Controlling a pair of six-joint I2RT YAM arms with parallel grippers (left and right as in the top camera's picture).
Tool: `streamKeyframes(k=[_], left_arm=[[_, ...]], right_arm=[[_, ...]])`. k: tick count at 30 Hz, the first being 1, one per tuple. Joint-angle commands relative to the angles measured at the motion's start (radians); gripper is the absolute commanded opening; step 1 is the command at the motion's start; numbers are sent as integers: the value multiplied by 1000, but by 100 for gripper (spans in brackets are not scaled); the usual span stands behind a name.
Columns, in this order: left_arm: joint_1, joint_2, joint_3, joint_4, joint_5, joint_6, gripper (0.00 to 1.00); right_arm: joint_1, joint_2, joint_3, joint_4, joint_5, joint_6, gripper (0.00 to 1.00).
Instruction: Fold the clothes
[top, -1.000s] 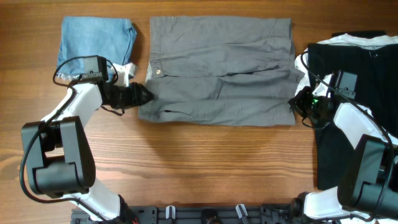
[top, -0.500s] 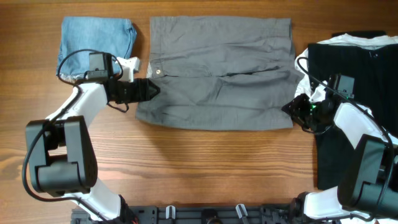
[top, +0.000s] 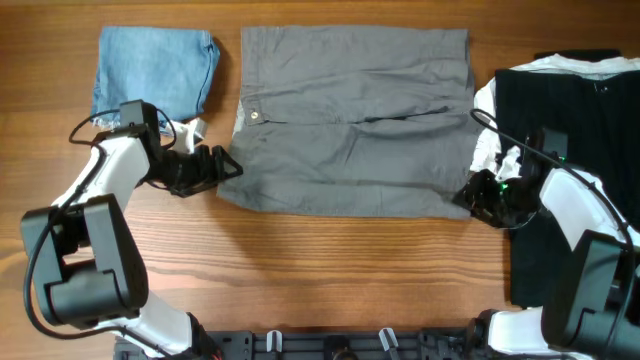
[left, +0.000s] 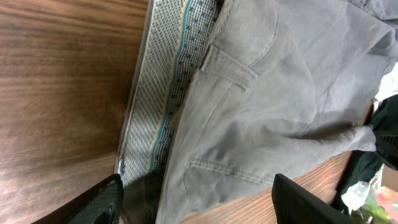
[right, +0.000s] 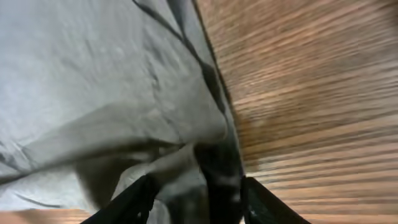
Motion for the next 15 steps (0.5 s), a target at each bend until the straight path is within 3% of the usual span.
streamKeyframes(k=[1,8,10,12,14,15], left_arm=[[37,-113,2,-27,1,30,77],[43,-157,-18,-142,-93,29,79],[43,-157,-46,-135,-92,18,78],[43,-157,-84,-115,-92,18,77],[43,-157,-113,-92,-61,18,77],[41,-157,-128,-72,-27,18,77]], right_arm=[[-2,-102,32,-49,43,36,51],[-1,-112,-71,-114,43,53,54],[-1,-112,-119,-55,42,99,36],[-1,-112,-128,-20,34,144,30],[-1,-112,-128,1,-12,144,31],[-1,-112,-128,-2,-23,145,42]])
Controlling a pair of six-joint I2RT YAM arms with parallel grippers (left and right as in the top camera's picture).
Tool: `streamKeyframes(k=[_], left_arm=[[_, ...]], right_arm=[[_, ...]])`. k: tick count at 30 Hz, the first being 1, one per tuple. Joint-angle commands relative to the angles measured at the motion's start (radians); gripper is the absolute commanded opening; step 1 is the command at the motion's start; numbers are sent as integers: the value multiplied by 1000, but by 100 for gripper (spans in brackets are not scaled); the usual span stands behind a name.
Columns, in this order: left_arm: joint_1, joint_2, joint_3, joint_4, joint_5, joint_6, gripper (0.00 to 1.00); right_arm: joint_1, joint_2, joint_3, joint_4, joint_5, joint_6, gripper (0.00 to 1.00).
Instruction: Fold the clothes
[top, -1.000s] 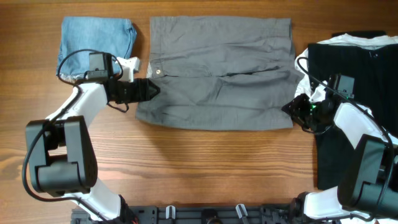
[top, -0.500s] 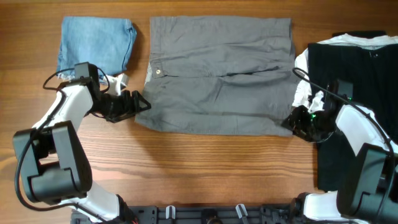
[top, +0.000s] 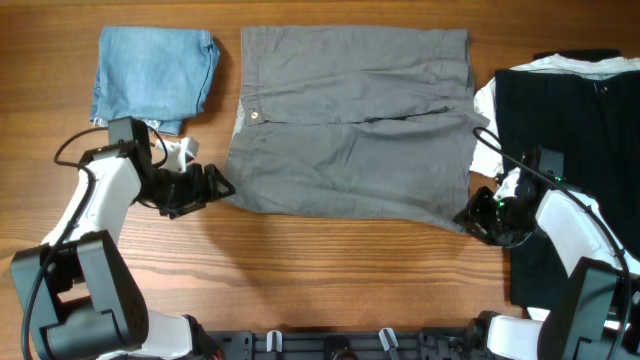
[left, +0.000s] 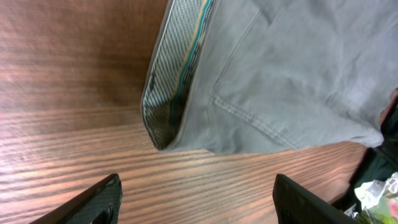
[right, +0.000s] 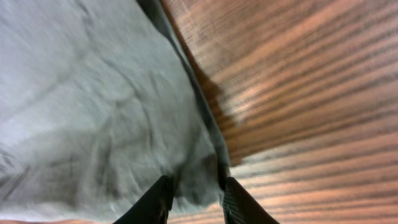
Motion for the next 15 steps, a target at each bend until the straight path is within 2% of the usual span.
streamKeyframes(k=[1,6,7,8,10,11,12,15], left_arm=[[-7,-8,-51,58,72,5,77],[-72,-7,-146,216,64,5,77],[-83,-7,-164,243,60,4,71],[-90,-7,-184,267,39,4,61],[-89,-7,-189,280,-57,1,29],[-87,-7,-189,298,-123,-45,15],[-87,-8,-189,312,-173,-94,4],[-87,-15,-188,300,-241,-212,4]], right_arm=[[-1,-7,-2,-18,-26,21,51],[-1,-7,-2,-27,-8,24,54],[-2,-7,-2,-27,-8,24,54],[-2,-7,-2,-24,-7,23,54],[-2,-8,3,-18,-7,21,52],[-2,-8,7,-19,-8,21,52],[-2,-8,13,-29,-7,20,52],[-2,-8,16,-94,-6,23,52]])
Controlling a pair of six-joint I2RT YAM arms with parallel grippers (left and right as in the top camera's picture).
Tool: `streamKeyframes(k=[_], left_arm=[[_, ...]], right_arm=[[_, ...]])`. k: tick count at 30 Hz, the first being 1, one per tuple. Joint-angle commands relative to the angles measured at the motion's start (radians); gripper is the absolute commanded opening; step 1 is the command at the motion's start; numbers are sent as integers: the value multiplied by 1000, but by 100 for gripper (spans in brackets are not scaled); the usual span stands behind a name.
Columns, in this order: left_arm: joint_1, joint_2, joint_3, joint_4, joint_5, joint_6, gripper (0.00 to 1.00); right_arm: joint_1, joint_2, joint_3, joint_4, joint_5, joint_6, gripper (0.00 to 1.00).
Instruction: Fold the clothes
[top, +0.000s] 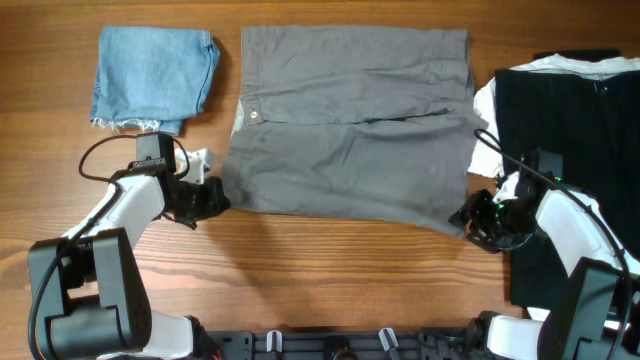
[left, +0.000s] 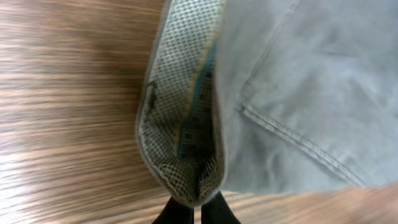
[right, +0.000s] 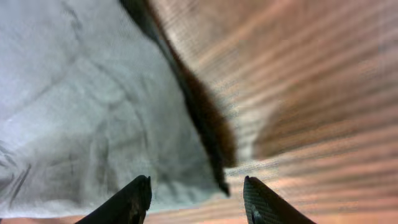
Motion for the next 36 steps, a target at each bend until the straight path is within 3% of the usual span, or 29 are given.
streamKeyframes(k=[1,3,6,13,16,17,20,24,27,32,36], left_arm=[[1,-24,-4,-22,-168,-199,4],[3,-61,-4,-28,-178,-264,4],[2,-76,-4,-27,-151,-263,4],[2,-76,-4,-27,-151,-263,4],[2,-76,-3,-19,-151,-256,4],[3,-79,10,-37,-150,-256,4],[3,-153,82,-157,-151,-256,4],[3,-390,163,-361,-151,-292,4],[3,-630,180,-481,-150,-385,4],[3,-933,221,-589,-147,-486,4],[3,-919,219,-610,-148,-488,4]], right_arm=[[-2,-8,14,-68,15,35,53],[-1,-8,13,-86,5,56,55],[1,-8,3,-105,-60,46,46],[92,-8,-176,54,-110,111,51],[92,-8,-166,126,-133,108,15],[92,-9,-123,100,-129,98,4],[91,-35,70,-97,-14,54,4],[90,-140,410,-361,70,27,4],[90,-227,670,-491,124,29,4],[90,-296,895,-498,149,33,4],[91,-208,894,-440,166,58,4]])
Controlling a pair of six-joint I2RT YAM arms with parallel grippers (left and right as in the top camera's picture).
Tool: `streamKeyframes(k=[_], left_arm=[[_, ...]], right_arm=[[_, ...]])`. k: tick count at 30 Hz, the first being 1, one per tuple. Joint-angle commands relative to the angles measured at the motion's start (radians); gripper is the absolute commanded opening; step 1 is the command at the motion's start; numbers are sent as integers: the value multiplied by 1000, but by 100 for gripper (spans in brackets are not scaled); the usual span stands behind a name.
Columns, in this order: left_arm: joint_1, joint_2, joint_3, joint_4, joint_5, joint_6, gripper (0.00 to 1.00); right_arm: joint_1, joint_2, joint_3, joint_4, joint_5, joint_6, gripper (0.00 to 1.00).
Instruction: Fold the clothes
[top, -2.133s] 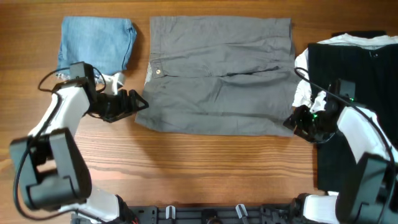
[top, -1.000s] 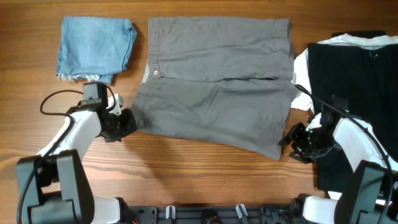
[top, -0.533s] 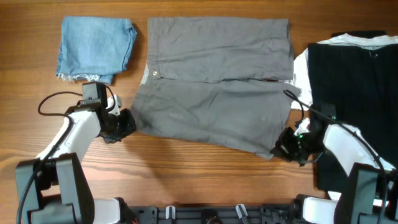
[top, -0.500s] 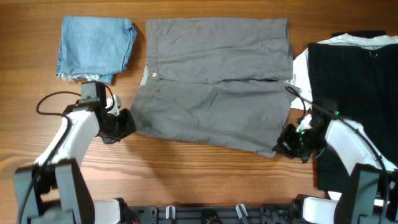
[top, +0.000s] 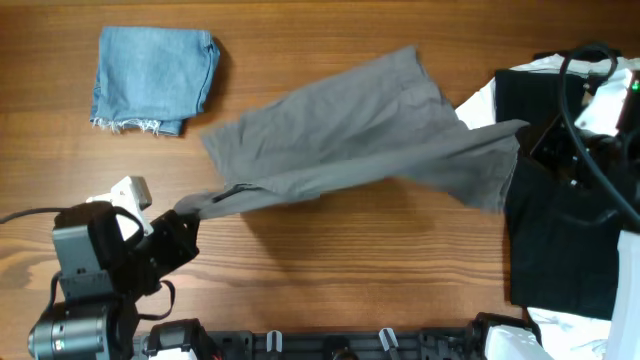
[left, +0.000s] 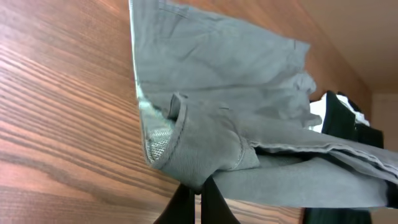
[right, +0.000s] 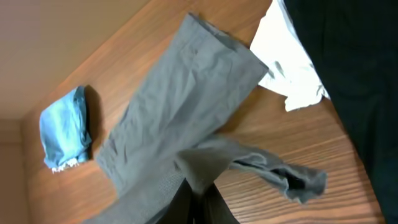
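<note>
Grey shorts (top: 350, 130) hang off the table, stretched slantwise between my two grippers, with the far edge draped toward the back. My left gripper (left: 199, 199) is shut on the waistband corner, whose patterned lining shows; overhead that corner is at the lower left (top: 190, 205). At the hem corner my right gripper (right: 200, 196) is shut on a pinch of grey cloth, and a loose hem flap (right: 292, 177) dangles beside it. Overhead, that end of the shorts is near the right (top: 505, 140).
Folded blue denim shorts (top: 155, 68) lie at the back left. A black garment (top: 565, 220) with white cloth (top: 478, 100) under it covers the right side. Bare wood (top: 330, 260) runs along the front of the table.
The shorts lay flat with both grippers low at their near corners, the right one open. Now both grippers are shut and raised, and the shorts hang lifted between them, turned slantwise.
Both grippers were open at the near corners of the flat shorts. Then the left stood just off the waistband corner and the right's fingers had narrowed on the hem. Then the left was shut on the waistband, the right open. Now both hold the lifted shorts.
</note>
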Motion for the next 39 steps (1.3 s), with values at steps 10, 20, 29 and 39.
streamKeyframes(k=[10,20,29,39], left_arm=[[-76,481,-6,116,-90,28,4],[-350,1060,-6,665,69,272,63],[-348,1120,-5,738,181,261,4],[-310,751,4,451,-117,153,4]], right_arm=[[-3,467,16,472,-174,-64,4],[9,515,16,472,-180,-64,4],[13,516,16,471,-179,-65,4],[22,547,16,700,-175,-142,4]])
